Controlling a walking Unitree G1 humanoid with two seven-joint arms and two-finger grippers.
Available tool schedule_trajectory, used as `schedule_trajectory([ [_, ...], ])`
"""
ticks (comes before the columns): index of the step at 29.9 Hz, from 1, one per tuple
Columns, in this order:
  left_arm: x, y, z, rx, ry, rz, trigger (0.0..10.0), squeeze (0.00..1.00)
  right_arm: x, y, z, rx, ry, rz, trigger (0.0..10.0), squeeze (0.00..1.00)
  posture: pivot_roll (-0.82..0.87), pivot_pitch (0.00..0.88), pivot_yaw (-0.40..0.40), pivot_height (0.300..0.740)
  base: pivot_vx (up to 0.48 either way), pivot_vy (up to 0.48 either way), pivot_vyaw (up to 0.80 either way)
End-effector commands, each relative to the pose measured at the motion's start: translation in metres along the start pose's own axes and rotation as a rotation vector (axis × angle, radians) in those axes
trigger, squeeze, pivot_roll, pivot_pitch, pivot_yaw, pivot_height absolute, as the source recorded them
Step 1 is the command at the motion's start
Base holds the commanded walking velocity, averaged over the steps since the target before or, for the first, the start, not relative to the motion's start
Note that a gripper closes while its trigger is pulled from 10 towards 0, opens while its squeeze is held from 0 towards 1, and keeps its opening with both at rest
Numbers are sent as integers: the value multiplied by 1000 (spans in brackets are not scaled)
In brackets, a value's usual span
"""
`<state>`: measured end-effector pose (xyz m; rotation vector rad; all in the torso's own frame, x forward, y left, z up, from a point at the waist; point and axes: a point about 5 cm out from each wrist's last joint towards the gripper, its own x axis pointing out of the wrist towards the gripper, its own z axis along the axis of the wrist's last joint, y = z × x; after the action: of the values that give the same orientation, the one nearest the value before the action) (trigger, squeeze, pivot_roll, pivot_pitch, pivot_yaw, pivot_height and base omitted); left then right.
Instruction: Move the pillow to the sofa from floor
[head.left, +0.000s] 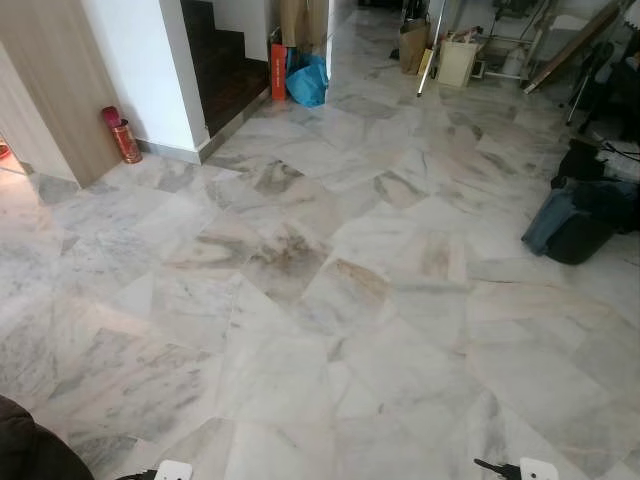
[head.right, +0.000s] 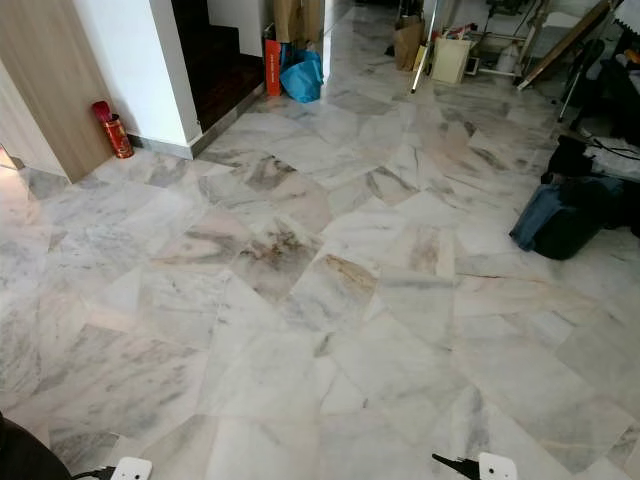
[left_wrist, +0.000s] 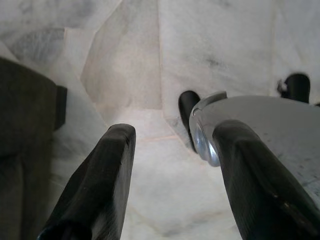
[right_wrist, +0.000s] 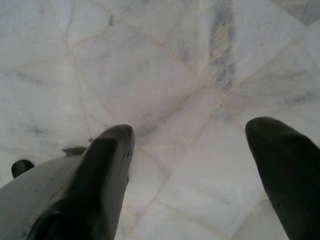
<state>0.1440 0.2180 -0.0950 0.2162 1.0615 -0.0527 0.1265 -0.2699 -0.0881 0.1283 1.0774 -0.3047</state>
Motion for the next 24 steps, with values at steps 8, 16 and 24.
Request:
schedule_trajectory([
  [8, 3, 20, 34, 12, -75, 52, 10000, 0, 3, 19, 2, 34, -6, 32, 10000, 0, 84, 0, -39, 740, 0, 0, 0],
  [16, 1, 35, 40, -28, -98, 89, 10000, 0, 5, 36, 4, -19, 4, 81, 10000, 0, 126, 0, -67, 740, 0, 0, 0],
  [24, -5, 55, 26, -47, -66, 135, 10000, 0, 5, 40, 6, 31, -8, 88, 10000, 0, 157, 0, -53, 740, 0, 0, 0],
])
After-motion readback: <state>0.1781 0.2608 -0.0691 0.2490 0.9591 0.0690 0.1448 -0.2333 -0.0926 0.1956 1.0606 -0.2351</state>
